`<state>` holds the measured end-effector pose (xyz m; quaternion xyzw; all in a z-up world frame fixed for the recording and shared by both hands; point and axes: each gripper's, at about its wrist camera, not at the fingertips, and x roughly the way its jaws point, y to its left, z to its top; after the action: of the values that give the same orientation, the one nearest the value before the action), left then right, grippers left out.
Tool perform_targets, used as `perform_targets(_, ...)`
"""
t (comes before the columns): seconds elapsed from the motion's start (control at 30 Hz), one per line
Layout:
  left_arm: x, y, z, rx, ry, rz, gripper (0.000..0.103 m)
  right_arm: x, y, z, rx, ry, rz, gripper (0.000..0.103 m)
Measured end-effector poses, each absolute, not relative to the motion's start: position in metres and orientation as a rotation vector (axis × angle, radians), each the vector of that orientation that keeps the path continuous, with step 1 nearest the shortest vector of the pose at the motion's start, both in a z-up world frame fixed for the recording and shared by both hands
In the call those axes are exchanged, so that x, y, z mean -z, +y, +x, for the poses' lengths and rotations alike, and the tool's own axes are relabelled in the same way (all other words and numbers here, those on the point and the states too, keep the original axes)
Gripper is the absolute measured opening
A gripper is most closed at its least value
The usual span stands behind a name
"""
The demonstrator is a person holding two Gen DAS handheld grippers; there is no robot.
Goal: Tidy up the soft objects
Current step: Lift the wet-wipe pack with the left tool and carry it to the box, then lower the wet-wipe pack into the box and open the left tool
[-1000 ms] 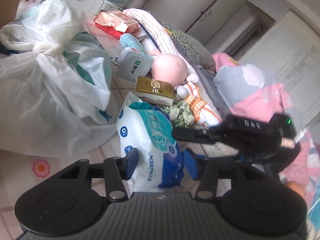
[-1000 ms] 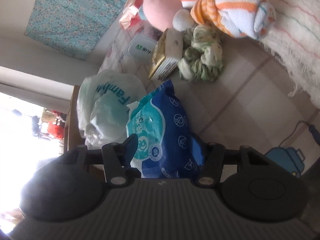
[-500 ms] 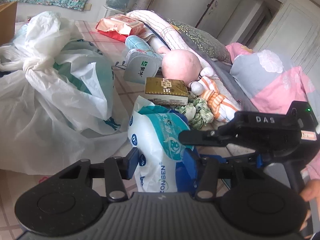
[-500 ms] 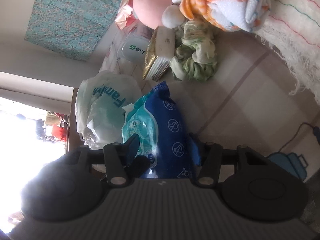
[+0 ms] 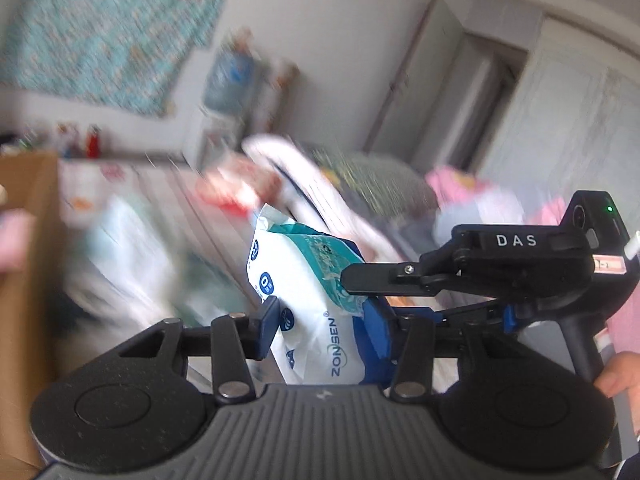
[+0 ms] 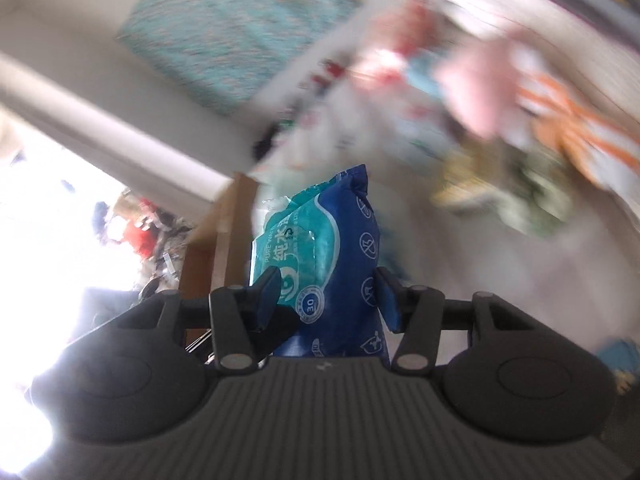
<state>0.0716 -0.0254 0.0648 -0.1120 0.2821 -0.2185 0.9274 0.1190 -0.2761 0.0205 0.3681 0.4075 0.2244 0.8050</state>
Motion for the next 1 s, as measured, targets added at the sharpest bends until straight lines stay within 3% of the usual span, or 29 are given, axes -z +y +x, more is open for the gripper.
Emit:
perform_targets(0.23, -0.108, 0.068, 0.07, 0.2, 0.531, -0.235, 0.047, -0.077, -0.164, 0.172, -0.719, 0.86, 0.692, 0.053)
perform_targets(0.57, -0.084, 0.179, 0.1, 0.029, 0.693, -0.343, 0.047, -0.05, -0.016, 0.234, -0.836, 1.037, 0.635, 0.056)
perform_targets(0.8, -0.036, 0.212, 0.14, -0.01, 0.963, -0.368, 0.047, -0.044, -0.023, 0.237, -0.794, 0.996, 0.584, 0.057)
perform_targets(1.0, -0.015, 0.221, 0.151, -0.036, 1.082, -0.427, 0.047, -0.038, -0.067, 0.231, -0.758, 0.967, 0.617, 0.058)
